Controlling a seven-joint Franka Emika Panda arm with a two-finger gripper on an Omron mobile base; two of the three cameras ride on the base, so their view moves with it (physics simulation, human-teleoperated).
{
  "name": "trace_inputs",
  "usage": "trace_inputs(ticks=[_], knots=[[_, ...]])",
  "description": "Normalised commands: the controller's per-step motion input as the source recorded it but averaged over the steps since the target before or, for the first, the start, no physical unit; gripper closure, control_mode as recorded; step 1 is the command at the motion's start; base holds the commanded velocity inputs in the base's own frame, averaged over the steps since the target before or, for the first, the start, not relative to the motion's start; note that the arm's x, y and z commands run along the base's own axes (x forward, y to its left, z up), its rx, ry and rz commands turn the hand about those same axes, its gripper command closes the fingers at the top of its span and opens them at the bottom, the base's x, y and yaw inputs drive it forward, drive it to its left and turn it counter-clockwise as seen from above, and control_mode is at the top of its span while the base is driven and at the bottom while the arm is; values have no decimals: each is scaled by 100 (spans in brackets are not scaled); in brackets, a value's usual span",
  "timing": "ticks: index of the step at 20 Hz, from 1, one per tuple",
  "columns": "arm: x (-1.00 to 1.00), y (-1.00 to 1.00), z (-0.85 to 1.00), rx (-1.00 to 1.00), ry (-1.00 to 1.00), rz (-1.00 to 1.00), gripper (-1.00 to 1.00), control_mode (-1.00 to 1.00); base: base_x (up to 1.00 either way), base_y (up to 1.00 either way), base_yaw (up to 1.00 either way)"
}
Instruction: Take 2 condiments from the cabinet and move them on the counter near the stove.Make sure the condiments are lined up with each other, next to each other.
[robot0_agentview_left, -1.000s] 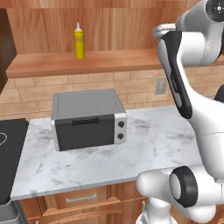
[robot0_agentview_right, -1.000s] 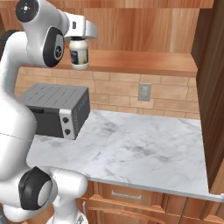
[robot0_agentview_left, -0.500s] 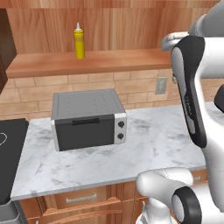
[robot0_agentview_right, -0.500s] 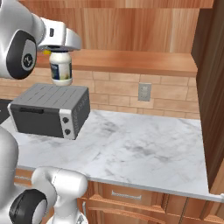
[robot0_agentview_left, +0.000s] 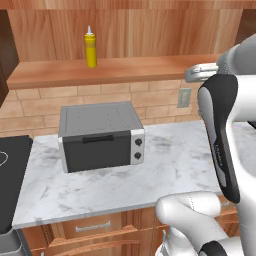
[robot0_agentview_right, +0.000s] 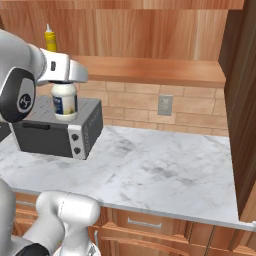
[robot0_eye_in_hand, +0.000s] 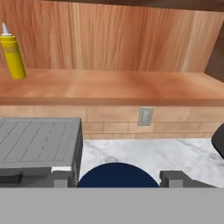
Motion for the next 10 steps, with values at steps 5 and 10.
trace_inputs(ticks=[5, 10], knots=[[-1, 7, -47, 0, 0, 0, 100, -100, 0, 0, 0], [0, 3, -43, 0, 0, 2, 100, -100, 0, 0, 0]])
